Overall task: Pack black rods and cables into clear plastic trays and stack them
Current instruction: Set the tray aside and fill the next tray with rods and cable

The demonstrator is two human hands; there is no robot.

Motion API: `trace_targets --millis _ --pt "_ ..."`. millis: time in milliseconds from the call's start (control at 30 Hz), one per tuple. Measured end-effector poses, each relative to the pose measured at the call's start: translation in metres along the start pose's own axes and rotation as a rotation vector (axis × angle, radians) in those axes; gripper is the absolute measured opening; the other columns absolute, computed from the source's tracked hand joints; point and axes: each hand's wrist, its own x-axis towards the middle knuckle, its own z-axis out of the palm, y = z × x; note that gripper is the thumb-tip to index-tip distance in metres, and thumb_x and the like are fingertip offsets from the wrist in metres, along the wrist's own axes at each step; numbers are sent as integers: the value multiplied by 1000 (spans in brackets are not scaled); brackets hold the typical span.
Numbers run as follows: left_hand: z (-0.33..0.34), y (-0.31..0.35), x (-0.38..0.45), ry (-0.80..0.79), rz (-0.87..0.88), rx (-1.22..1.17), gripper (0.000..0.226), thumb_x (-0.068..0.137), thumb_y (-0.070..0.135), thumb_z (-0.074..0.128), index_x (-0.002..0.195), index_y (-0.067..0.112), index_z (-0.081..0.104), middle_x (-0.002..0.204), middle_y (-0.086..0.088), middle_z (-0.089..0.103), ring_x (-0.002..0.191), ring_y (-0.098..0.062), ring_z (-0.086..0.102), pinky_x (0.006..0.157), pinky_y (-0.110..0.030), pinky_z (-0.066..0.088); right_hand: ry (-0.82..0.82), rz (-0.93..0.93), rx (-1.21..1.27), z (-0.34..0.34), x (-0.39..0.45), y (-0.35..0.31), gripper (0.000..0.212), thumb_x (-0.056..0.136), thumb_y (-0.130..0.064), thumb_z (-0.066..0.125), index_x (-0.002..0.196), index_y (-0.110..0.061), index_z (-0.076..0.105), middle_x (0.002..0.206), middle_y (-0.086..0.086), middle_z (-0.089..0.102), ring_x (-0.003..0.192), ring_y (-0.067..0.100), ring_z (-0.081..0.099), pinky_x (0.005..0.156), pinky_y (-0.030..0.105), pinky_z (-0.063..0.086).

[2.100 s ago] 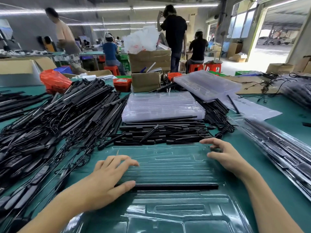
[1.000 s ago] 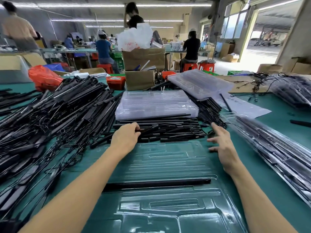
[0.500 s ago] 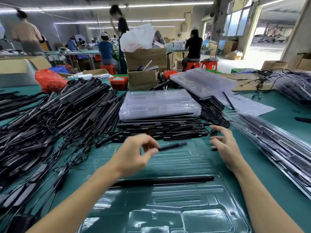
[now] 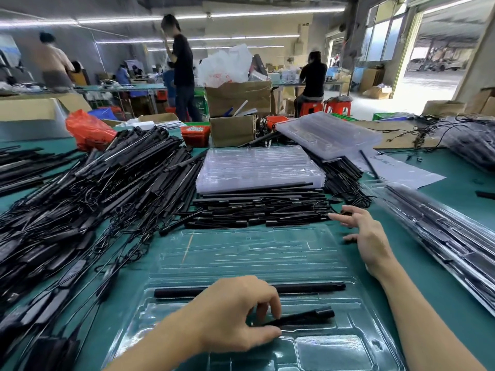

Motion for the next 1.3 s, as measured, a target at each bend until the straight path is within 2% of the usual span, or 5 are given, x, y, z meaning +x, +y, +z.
trace_targets --millis 267,733,1033,1167,1300 --pt "12 -2 5 -22 27 182 37 97 52 51 133 47 46 101 15 44 91 0 39 76 -36 48 3 -4 133 -5 5 2 46 105 -9 37 148 -24 43 128 4 55 94 22 58 70 34 47" --pt "5 2 1 -38 37 205 41 98 58 47 137 45 46 112 16 52 93 3 41 75 -27 42 -86 -11 119 -9 4 1 23 96 -4 57 107 -21 70 111 3 71 85 11 66 71 29 47" --pt "-90 -115 4 600 -598 187 16 97 25 57 109 25 67 97 9 67 83 -8 61 81 -36 54 -104 -28 77 -8 1 0 20 96 -6 60 102 -20 71 103 1 74 79 8 67 64 15 50" --pt "-103 -177 0 395 -918 215 43 103 33 49 141 13 49 134 -10 57 116 -29 57 97 -42 49 -96 -32 54 -6 1 0 19 95 -4 60 101 -18 71 102 4 73 82 16 66 60 13 48" --pt "-94 -192 7 305 -973 407 40 103 47 42 129 17 50 127 -9 53 100 -30 60 86 -42 47 -90 -35 41 -6 1 -1 18 95 -4 60 102 -16 71 103 4 74 84 19 66 61 13 49"
